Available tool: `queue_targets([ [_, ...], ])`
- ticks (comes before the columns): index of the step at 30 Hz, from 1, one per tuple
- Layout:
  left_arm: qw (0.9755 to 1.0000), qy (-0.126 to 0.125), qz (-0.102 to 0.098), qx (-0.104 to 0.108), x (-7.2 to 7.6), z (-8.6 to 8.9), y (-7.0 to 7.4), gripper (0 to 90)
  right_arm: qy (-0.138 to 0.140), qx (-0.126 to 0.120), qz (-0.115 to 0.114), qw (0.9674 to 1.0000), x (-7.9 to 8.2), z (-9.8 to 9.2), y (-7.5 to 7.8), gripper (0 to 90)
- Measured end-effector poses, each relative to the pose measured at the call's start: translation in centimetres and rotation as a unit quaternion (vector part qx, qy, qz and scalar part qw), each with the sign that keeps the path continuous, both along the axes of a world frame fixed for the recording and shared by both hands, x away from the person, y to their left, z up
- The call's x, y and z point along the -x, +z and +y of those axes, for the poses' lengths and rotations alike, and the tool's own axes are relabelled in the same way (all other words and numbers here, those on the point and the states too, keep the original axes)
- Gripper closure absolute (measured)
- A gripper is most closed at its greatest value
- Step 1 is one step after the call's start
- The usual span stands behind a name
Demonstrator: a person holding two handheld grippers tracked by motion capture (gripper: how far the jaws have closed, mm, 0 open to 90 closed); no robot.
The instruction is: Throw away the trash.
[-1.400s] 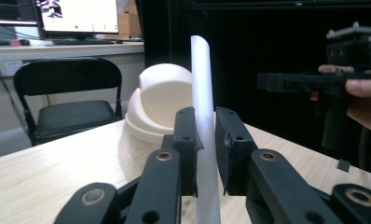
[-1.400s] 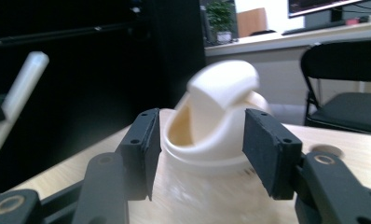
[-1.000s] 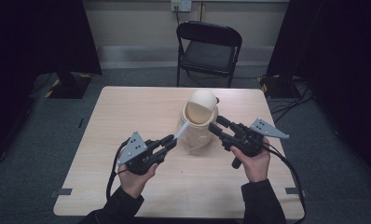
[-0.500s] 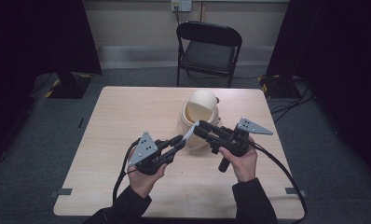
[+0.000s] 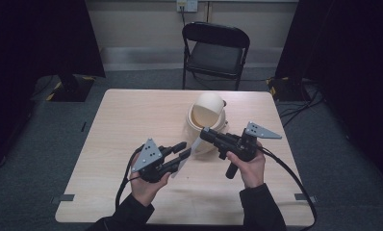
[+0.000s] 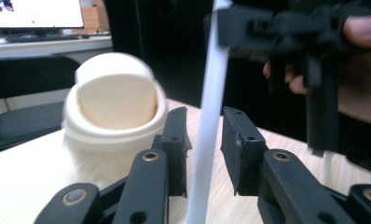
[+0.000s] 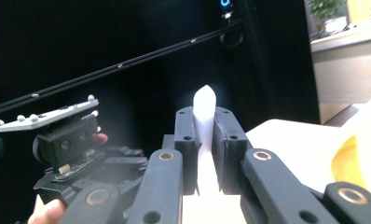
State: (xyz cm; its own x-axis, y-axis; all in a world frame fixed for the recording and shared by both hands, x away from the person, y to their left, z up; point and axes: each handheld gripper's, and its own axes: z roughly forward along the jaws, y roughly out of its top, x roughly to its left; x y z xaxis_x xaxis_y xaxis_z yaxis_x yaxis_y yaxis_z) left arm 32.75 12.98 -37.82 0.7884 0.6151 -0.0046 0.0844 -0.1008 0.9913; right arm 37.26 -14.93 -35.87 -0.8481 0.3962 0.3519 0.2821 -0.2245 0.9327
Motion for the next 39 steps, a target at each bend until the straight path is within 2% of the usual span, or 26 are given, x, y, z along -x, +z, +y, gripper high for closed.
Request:
queue_targets([
  [2, 0.9999, 0.011, 0.009, -0.003, 0.1, 1.0, -0.3, 69.1, -0.008, -0.001, -0.01, 0.9999, 0.0, -0.3, 0.3, 82.1],
  [5, 0.9987, 0.032, 0.03, -0.025, 0.2, 3.3, -1.3, 66.7, -0.027, 0.002, -0.027, 0.9993, 0.0, -0.8, 0.7, 82.1],
  [8, 0.9954, 0.058, 0.059, -0.048, 0.2, 5.7, -2.9, 63.2, -0.042, 0.0, -0.04, 0.9983, -0.1, -1.2, 1.0, 82.1],
  [10, 0.9912, 0.083, 0.082, -0.063, 0.0, 7.4, -4.3, 60.3, -0.054, -0.004, -0.05, 0.9973, -0.2, -1.5, 1.3, 82.1],
  [12, 0.9844, 0.107, 0.115, -0.08, -0.2, 8.9, -5.8, 56.6, -0.065, 0.002, -0.064, 0.9958, -0.2, -1.7, 1.8, 82.1],
  [13, 0.9817, 0.115, 0.123, -0.089, -0.2, 9.6, -6.5, 56.0, -0.069, 0.005, -0.07, 0.9951, -0.3, -1.7, 2.1, 82.1],
  [15, 0.9736, 0.135, 0.149, -0.107, -0.3, 10.8, -7.9, 52.8, -0.073, 0.005, -0.081, 0.994, -0.3, -1.7, 2.7, 82.1],
  [17, 0.9677, 0.152, 0.163, -0.118, -0.3, 11.8, -9.2, 51.4, -0.078, 0.005, -0.092, 0.9926, -0.4, -1.7, 3.3, 82.1],
  [20, 0.9603, 0.163, 0.189, -0.124, -0.4, 12.6, -10.7, 49.7, -0.088, -0.002, -0.104, 0.9906, -0.6, -1.7, 4.2, 82.1],
  [24, 0.9514, 0.173, 0.212, -0.141, -0.8, 12.8, -11.7, 46.7, -0.106, -0.012, -0.123, 0.9867, -0.7, -1.9, 5.1, 82.1],
  [31, 0.9468, 0.175, 0.226, -0.148, -1.2, 12.8, -12.1, 45.5, -0.148, -0.028, -0.149, 0.9773, -0.9, -2.9, 6.0, 82.1],
  [35, 0.9465, 0.177, 0.226, -0.146, -1.2, 12.9, -12.1, 45.4, -0.177, -0.021, -0.162, 0.9706, -1.2, -3.3, 6.2, 82.0],
  [39, 0.9461, 0.173, 0.227, -0.152, -1.3, 12.8, -12.1, 45.3, -0.197, -0.011, -0.168, 0.9658, -1.8, -3.4, 5.9, 82.1],
])
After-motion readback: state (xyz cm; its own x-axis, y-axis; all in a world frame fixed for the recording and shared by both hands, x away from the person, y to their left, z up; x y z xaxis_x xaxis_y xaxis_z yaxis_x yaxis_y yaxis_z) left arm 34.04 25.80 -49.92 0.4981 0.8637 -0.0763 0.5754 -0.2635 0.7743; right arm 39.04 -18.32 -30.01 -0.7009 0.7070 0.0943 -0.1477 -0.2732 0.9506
